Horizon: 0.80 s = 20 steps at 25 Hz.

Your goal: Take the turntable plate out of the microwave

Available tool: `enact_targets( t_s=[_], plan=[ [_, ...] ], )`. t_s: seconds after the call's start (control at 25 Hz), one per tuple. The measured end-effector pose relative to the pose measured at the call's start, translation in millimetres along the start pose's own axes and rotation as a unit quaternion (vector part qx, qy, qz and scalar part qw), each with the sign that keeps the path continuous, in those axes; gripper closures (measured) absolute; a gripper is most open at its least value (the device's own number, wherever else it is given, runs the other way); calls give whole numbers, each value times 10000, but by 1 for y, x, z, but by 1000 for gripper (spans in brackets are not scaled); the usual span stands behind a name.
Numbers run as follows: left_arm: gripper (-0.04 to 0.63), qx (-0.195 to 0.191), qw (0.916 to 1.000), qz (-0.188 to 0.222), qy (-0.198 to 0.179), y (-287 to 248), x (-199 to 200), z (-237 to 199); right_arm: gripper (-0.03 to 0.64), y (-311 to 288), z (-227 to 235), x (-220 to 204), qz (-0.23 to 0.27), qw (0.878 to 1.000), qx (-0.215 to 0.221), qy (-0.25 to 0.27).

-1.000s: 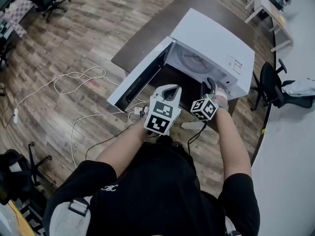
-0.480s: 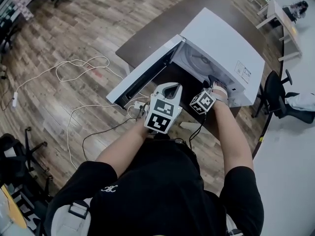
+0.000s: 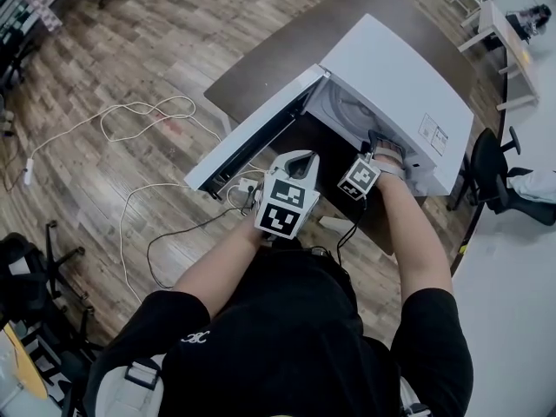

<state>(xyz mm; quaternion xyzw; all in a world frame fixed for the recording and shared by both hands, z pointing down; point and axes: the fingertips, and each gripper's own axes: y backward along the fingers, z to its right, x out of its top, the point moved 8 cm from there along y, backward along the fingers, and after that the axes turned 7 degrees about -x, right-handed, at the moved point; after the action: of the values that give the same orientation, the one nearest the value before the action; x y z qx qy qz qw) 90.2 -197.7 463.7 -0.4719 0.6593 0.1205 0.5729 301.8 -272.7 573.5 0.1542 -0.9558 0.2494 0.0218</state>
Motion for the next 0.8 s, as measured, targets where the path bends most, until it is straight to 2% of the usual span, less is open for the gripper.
enact_targets(
  t_s=[0.28,0.6,0.8],
  plan=[
    [586,33,10000,-49,-3,-5,2,-5,435,-14,8,-3,-207,9997,110,-63],
    [586,30,10000,-46,3,-12,5,-11,466,-20,-3,-7,-271,9989,-383,16],
    [586,56,9999,-91,35,-15,3,-15,474,-24,-3,-7,-292,9982,-506,-92]
  ],
)
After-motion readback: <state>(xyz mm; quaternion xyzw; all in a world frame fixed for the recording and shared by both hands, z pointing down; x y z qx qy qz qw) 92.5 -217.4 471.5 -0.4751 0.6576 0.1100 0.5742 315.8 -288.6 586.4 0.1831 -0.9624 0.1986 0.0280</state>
